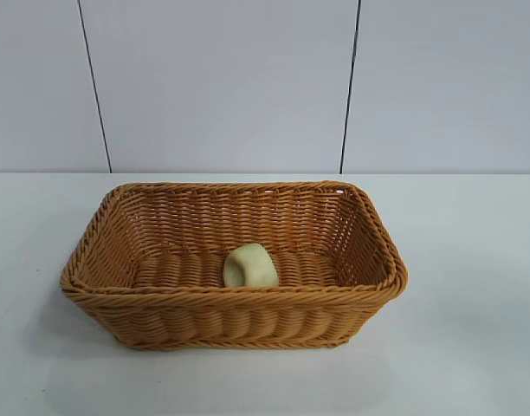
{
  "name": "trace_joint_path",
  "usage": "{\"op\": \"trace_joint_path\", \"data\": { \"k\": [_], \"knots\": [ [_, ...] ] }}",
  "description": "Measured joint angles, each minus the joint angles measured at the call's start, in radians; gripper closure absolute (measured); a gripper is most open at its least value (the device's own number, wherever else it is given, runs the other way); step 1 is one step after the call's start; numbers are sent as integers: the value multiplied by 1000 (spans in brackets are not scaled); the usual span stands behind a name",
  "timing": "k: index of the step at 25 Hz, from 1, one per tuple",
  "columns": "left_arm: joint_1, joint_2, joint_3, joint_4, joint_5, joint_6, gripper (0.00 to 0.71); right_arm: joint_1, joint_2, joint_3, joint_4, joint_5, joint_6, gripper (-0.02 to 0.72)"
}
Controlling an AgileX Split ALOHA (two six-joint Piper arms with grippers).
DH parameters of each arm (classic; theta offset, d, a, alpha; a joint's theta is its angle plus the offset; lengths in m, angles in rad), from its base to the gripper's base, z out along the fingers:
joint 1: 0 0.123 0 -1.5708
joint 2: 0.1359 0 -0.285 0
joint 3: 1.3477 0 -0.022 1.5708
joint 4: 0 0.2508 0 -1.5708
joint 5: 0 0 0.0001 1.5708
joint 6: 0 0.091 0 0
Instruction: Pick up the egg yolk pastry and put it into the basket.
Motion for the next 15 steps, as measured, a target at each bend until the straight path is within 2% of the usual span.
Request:
{"op": "trace_joint_path", "data": {
  "k": [15],
  "knots": [
    [0, 0, 0, 1, 0, 0, 14, 16, 0, 0, 1, 0, 0, 18]
  ]
}}
